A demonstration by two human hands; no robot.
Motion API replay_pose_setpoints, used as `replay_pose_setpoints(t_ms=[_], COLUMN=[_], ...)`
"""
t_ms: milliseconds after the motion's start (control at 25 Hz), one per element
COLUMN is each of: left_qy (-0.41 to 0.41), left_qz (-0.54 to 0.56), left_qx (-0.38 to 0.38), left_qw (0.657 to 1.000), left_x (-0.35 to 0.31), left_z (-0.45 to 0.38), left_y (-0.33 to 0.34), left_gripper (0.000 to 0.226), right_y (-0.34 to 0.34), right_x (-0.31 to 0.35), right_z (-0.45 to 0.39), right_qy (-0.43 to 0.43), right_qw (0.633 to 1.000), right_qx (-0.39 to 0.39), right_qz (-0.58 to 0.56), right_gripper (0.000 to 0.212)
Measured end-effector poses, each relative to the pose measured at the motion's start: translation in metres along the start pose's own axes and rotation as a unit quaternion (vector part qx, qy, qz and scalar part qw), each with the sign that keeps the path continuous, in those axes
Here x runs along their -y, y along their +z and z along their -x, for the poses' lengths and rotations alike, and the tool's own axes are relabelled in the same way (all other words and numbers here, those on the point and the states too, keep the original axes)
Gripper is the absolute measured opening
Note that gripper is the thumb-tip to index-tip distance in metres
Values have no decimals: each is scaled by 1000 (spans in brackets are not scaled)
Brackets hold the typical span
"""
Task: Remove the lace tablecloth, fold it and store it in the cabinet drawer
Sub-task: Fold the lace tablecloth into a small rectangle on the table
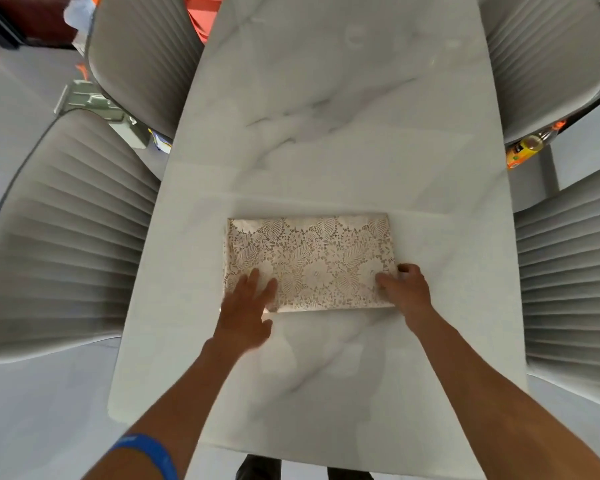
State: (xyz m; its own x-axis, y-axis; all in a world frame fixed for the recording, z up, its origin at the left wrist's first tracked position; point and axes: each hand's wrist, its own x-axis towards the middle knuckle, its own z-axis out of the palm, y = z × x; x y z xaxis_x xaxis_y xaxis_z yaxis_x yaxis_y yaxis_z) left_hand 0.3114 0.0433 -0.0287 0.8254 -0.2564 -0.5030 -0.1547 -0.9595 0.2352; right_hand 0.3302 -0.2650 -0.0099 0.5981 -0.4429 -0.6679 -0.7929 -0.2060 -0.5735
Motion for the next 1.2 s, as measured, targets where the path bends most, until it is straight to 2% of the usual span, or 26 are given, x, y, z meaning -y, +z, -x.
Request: replay_pose_setpoints(t_ms=[120, 160, 200, 240, 280, 320, 360, 440, 520, 600, 640, 680, 720, 760, 840, 880, 920, 1000, 1080, 1200], left_qy=[-45, -67, -93, -123, -147, -164, -163, -92, 15, 98, 98, 77, 27, -34, -182, -238, -268, -268, -268, -288], left_qz=[45, 92, 188, 331, 481, 591, 664, 762, 842, 895, 908, 908, 897, 876, 766, 690, 619, 490, 387, 338], left_qx=[-15, -16, -15, -10, -3, 2, 8, 0, -1, 62, 96, 118, 123, 121, 93, 71, 32, -61, -132, -117], left_qw=[998, 993, 978, 935, 864, 790, 730, 641, 540, 430, 396, 394, 423, 466, 609, 680, 737, 827, 872, 888], left_x=[-13, -20, -29, -41, -56, -71, -82, -98, -99, -85, -74, -67, -61, -59, -65, -71, -77, -87, -97, -101], left_z=[3, 3, 3, 4, 5, 5, 4, 3, 7, 16, 22, 25, 28, 31, 39, 46, 53, 59, 58, 54], left_y=[-14, -25, -36, -52, -73, -95, -118, -157, -181, -181, -173, -158, -137, -112, -54, -26, -1, 29, 34, 28], left_gripper=[56, 46, 35, 28, 26, 29, 32, 39, 48, 71, 82, 89, 86, 74, 45, 43, 46, 43, 36, 38], right_y=[-10, -13, -14, -16, -19, -25, -31, -43, -47, -49, -50, -51, -51, -48, -39, -32, -26, -18, -15, -14], right_x=[11, 20, 30, 42, 57, 73, 90, 118, 126, 114, 101, 84, 60, 31, -35, -66, -92, -117, -113, -97], right_z=[6, 15, 28, 41, 58, 77, 96, 133, 157, 163, 161, 155, 146, 138, 127, 126, 125, 118, 106, 90], right_qy=[15, -10, -54, -118, -199, -287, -381, -560, -689, -747, -758, -755, -736, -698, -560, -485, -430, -370, -328, -276], right_qw=[995, 992, 989, 983, 972, 952, 921, 827, 714, 643, 625, 618, 624, 639, 679, 700, 728, 806, 862, 892], right_qx=[46, 55, 56, 43, 21, -2, -18, -50, -84, -94, -94, -87, -66, -29, 90, 143, 165, 137, 78, 57], right_qz=[-93, -112, -127, -132, -127, -109, -80, 17, 98, 141, 165, 202, 255, 322, 465, 504, 508, 440, 380, 353], right_gripper=[16, 10, 8, 16, 26, 33, 34, 24, 21, 16, 17, 19, 23, 27, 41, 46, 49, 49, 50, 52])
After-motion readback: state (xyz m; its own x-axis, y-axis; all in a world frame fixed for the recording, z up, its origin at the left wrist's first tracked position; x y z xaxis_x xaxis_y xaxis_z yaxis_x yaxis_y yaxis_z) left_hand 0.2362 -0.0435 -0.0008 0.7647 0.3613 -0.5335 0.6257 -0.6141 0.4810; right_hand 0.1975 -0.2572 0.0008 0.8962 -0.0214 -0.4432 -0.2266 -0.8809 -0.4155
